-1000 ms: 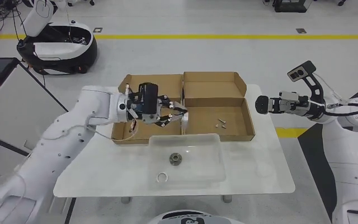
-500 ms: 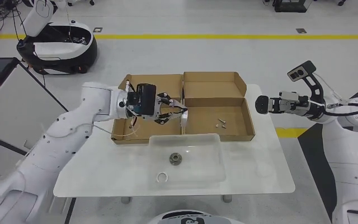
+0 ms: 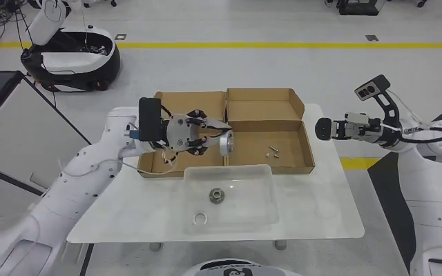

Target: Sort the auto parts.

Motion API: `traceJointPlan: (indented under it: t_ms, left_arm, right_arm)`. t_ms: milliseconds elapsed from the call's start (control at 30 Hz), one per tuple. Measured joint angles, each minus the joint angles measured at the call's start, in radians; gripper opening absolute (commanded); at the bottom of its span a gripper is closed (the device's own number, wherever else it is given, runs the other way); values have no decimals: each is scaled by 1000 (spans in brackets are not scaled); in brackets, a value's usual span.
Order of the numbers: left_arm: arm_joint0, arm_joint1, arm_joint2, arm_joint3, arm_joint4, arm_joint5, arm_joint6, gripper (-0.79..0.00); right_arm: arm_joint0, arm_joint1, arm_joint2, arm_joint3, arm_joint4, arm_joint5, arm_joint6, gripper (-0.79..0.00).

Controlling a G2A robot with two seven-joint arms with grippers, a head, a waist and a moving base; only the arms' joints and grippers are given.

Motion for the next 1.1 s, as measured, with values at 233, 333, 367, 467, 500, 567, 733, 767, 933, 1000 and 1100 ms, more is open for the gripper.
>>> traceJointPlan:
  t_ms: [233, 333, 367, 467, 500, 567, 733, 767, 933, 1000, 1100]
  left_arm:
    - [-9, -31, 18, 5, 29, 83, 262, -785]
    - [-15, -42, 33, -8, -4, 133, 309, -785]
    - [-16, -45, 37, -11, -23, 151, 327, -785]
    - [-20, -51, 47, -29, -66, 199, 375, -785]
    - [-22, -53, 50, -36, -72, 212, 388, -785]
    - [-25, -56, 57, -49, -91, 243, 419, -785]
    - [-34, -59, 68, -76, -142, 295, 471, -785]
    - [-36, -59, 70, -83, -157, 306, 482, -785]
    - [-43, -59, 80, -103, -176, 343, 519, -785]
    - [-43, -57, 86, -109, -172, 358, 534, -785]
    - [-42, -54, 93, -121, -171, 389, 565, -785]
  right_arm:
    - [0, 0, 0, 0, 0, 0, 0, 0]
    - [0, 0, 0, 0, 0, 0, 0, 0]
    - [0, 0, 0, 0, 0, 0, 0, 0]
    - [0, 0, 0, 0, 0, 0, 0, 0]
    - [0, 0, 0, 0, 0, 0, 0, 0]
    - [0, 0, 0, 0, 0, 0, 0, 0]
    - [0, 0, 0, 0, 0, 0, 0, 0]
    - [0, 0, 0, 0, 0, 0, 0, 0]
    - [0, 0, 0, 0, 0, 0, 0, 0]
    - [0, 0, 0, 0, 0, 0, 0, 0]
    - [0, 0, 0, 0, 0, 0, 0, 0]
